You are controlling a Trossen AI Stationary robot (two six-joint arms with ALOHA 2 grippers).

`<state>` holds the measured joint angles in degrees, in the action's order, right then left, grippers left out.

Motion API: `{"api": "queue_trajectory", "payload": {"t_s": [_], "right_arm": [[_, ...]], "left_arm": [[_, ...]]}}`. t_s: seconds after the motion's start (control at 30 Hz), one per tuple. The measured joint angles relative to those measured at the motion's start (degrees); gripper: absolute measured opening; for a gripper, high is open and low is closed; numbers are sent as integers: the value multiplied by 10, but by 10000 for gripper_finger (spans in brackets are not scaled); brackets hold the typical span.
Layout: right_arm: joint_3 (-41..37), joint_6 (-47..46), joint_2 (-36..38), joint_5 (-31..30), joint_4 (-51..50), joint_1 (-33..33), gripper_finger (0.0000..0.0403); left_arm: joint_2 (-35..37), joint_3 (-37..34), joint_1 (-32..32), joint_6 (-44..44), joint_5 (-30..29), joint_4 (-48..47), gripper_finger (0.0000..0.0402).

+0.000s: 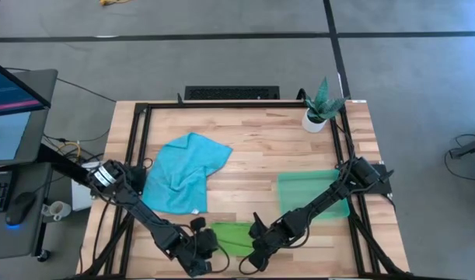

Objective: Roll microfiber towels into tight, uniform cylinder then place into a basket
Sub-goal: Roll the green towel

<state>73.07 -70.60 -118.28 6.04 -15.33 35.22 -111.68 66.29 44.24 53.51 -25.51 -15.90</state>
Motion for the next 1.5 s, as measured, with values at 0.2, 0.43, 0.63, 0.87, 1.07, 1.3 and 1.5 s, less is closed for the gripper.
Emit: {"api": "queue_trajectory", "payload": {"t_s": [0.2, 0.43, 0.63, 0.87, 1.07, 1.3, 1.5], "right_arm": [[-1, 12, -3, 0, 37, 0, 39], [-2, 21, -3, 0, 46, 0, 49], [-1, 38, -3, 0, 47, -1, 68], [0, 47, -3, -3, 47, -1, 111], [1, 51, -2, 10, 49, -2, 163], [0, 61, 5, 12, 40, 0, 186], [0, 73, 38, -21, -7, 4, 185]], "left_arm": [[2, -24, 0, 42, 30, 10, 102], [2, -25, 0, 48, 48, 7, 102], [3, -26, 0, 66, 56, 5, 102], [2, -26, 0, 67, 58, 4, 103], [2, -26, 0, 73, 59, 3, 103], [1, -27, 0, 82, 61, 2, 103], [1, -27, 0, 92, 64, 1, 103]]}}
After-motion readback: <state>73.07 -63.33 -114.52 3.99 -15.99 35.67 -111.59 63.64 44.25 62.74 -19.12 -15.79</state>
